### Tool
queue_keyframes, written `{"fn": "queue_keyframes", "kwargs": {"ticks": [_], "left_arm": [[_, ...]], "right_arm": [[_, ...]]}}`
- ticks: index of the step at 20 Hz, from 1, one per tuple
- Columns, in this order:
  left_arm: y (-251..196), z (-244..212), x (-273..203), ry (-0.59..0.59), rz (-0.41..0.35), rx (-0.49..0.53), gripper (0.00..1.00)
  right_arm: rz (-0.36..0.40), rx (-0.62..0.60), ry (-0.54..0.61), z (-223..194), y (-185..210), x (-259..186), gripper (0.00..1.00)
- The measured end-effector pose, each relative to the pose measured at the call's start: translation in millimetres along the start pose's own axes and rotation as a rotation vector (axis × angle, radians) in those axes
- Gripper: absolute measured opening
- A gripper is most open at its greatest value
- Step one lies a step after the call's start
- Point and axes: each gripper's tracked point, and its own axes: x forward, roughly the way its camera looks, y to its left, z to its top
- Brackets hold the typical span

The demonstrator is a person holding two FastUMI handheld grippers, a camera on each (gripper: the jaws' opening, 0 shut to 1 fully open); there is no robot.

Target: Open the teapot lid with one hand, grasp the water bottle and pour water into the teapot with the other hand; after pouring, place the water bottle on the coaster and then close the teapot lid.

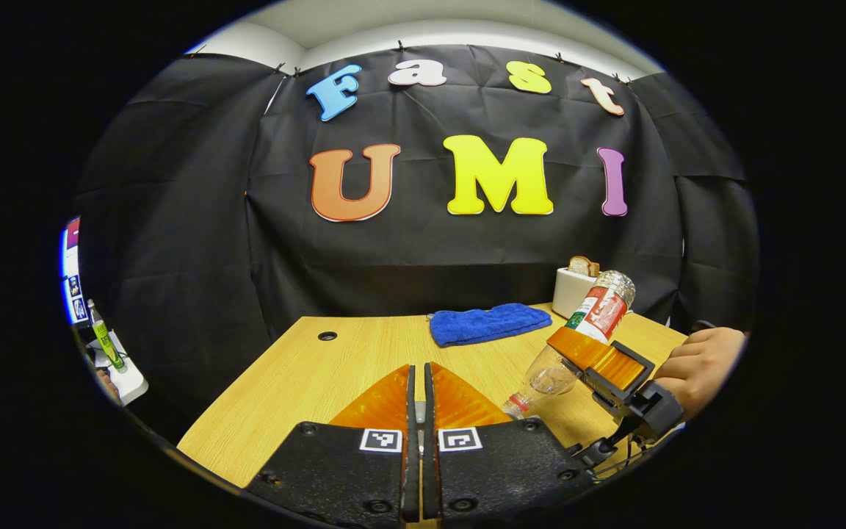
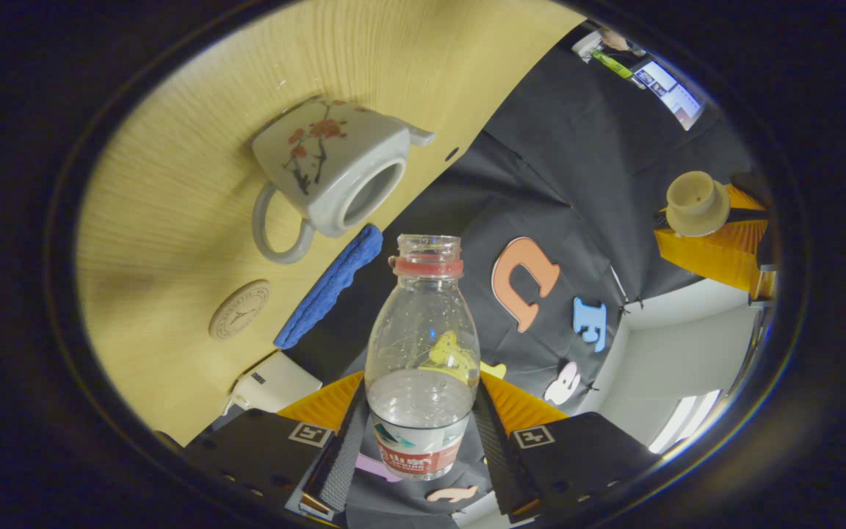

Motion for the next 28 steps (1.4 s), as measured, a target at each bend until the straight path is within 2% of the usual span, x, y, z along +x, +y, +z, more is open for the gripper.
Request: {"fn": "queue_keyframes", "kwargs": {"ticks": [4,9,13,17,19,25,28], "left_arm": [[2,-1,1,0.002,0.003,0.002,0.04],[3,4,2,-0.015,0.012,-0.016,0.04],[-2,5,3,-0.016,0.008,-0.042,0.04],[-2,5,3,-0.019,0.017,-0.051,0.04],[-1,5,5,-0.02,0.021,-0.06,0.04],[-2,-4,11,0.012,0.023,-0.07,0.04],[-9,-2,10,0.006,0.006,-0.068,0.04]], "right_arm": [[0.057,0.11,0.011,-2,18,0,0.76],[0.242,0.486,0.02,3,59,-12,0.74],[0.234,0.667,0.089,-24,72,-26,0.76],[0.276,1.014,0.141,-47,99,-29,0.74],[0.248,1.173,0.161,-62,96,-28,0.74],[0.257,1.625,0.219,-90,90,-28,0.74],[0.253,1.788,0.207,-98,85,-19,0.76]]}}
